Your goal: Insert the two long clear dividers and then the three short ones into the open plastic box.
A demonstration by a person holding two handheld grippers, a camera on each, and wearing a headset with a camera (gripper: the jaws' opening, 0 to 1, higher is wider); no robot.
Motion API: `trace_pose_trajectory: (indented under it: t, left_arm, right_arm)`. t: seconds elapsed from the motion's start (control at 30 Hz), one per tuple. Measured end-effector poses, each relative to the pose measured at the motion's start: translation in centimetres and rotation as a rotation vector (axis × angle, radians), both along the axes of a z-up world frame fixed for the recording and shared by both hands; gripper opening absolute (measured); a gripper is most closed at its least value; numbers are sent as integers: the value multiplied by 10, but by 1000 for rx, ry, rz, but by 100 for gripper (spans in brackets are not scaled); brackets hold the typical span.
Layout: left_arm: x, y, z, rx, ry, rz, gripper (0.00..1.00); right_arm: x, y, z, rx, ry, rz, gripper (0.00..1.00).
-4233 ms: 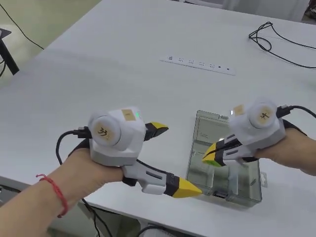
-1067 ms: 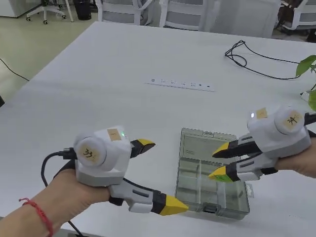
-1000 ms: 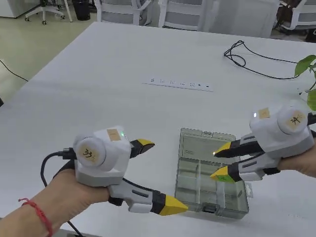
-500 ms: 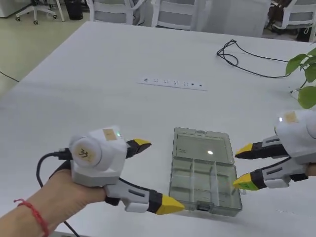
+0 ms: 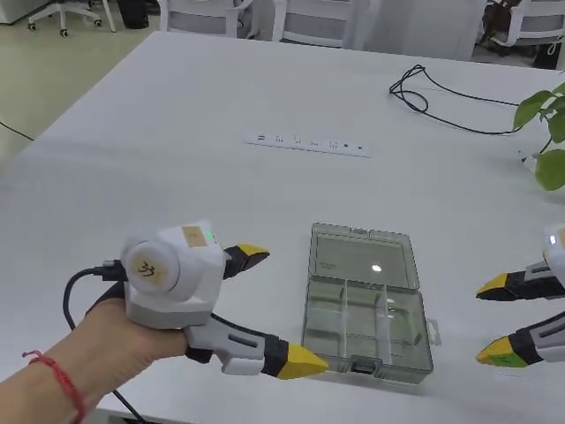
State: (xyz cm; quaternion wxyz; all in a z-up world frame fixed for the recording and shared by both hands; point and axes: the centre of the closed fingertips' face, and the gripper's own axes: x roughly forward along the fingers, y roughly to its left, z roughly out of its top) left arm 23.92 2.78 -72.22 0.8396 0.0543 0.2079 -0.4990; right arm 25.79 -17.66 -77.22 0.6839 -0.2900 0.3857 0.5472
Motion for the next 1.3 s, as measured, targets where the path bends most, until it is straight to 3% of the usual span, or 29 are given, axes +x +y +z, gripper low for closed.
trace_pose_trajectory:
  t: [0.27, 0.37, 0.63, 0.93, 1.3]
  left_arm:
    - [1, 2, -3, -1, 10, 7, 100]
    - [2, 4, -3, 2, 14, 12, 100]
    - [3, 5, -5, 2, 22, 23, 100]
    - [5, 7, -7, -1, 32, 33, 100]
    - [8, 7, -7, -6, 32, 33, 100]
  right_arm:
    - [3, -31, -23, -108, 17, 44, 57]
    - [2, -45, -37, -184, 20, 105, 57]
    - [4, -63, -65, -292, 18, 197, 55]
    - [9, -67, -76, -320, 13, 218, 47]
    - [6, -69, -74, -329, 2, 231, 37]
